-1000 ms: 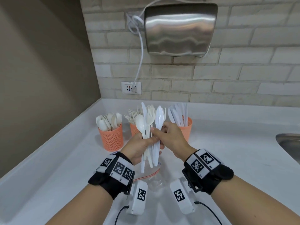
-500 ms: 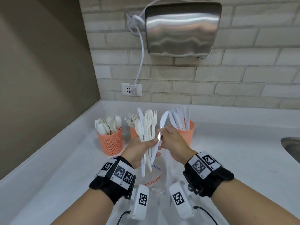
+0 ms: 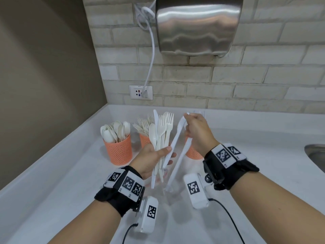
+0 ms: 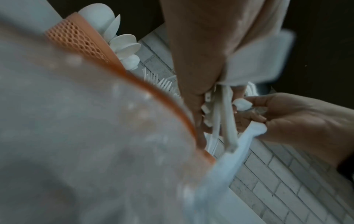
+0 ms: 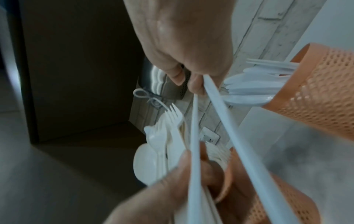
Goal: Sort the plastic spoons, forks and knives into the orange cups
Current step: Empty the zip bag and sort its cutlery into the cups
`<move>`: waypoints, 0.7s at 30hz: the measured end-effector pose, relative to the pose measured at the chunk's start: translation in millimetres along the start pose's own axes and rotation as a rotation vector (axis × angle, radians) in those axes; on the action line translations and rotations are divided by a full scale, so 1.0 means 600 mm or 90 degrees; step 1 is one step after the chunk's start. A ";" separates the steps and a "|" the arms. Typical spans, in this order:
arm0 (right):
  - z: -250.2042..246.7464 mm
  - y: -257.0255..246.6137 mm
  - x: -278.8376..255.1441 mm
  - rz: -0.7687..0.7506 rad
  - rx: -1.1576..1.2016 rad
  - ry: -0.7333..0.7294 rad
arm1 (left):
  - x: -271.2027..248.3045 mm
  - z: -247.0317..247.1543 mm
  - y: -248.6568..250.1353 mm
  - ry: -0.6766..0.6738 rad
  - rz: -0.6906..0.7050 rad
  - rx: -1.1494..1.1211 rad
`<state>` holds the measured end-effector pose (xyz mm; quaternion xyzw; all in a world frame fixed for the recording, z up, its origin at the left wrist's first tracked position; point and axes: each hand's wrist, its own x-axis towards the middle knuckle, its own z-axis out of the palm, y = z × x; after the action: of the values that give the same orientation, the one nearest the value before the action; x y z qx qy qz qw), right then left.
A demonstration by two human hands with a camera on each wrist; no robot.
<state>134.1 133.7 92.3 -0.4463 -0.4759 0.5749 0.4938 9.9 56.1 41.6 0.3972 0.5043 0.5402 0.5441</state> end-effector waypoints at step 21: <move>0.011 0.032 -0.017 0.025 0.004 -0.119 | -0.006 0.010 0.003 -0.032 0.055 -0.121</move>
<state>125.8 122.0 74.6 -0.3986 -0.5095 0.6248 0.4373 16.0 53.4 44.8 0.3789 0.4192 0.5985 0.5679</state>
